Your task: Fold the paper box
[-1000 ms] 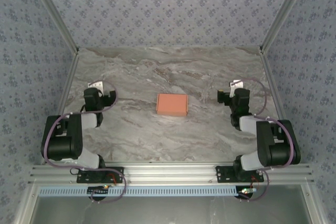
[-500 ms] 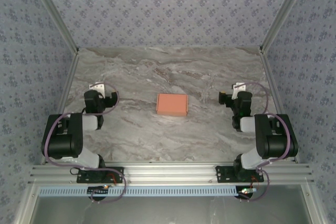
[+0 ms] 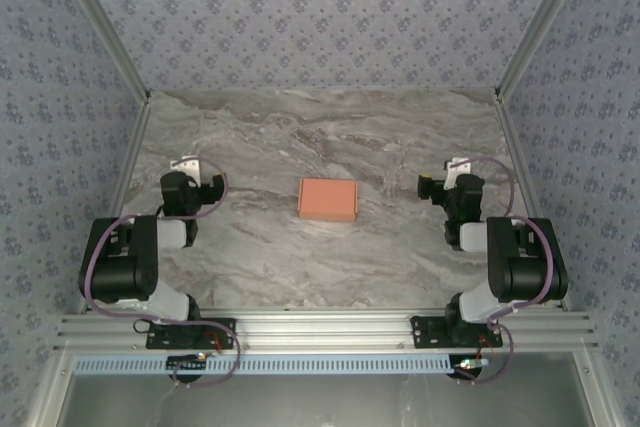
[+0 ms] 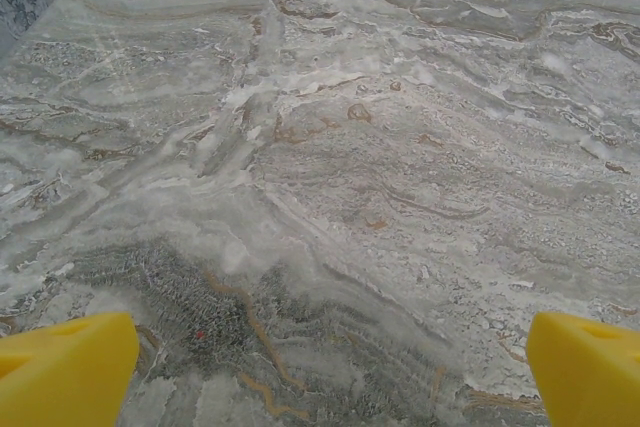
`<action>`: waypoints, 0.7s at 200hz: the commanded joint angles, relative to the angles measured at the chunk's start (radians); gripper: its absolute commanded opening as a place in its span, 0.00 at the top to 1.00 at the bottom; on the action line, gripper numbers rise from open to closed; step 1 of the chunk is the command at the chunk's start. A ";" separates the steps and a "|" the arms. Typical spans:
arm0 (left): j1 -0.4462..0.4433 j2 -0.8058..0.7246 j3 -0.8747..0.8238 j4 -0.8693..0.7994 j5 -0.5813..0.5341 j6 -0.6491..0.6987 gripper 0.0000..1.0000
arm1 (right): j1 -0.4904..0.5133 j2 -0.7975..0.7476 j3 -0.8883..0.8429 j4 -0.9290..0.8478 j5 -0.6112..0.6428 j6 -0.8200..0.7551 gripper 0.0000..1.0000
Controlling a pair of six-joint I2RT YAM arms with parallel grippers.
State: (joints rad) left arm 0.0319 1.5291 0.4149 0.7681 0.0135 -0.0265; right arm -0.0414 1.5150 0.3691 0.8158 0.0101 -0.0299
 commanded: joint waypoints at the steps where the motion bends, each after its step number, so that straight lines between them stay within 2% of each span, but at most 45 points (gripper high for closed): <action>1: -0.004 0.004 -0.004 0.046 0.002 0.007 0.01 | -0.006 0.005 0.016 -0.001 -0.001 0.020 0.01; 140: -0.003 0.004 -0.004 0.047 0.002 0.008 0.01 | 0.012 0.007 0.021 -0.009 0.023 0.005 0.01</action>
State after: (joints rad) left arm 0.0319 1.5291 0.4149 0.7681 0.0139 -0.0265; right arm -0.0303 1.5150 0.3695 0.8116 0.0189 -0.0303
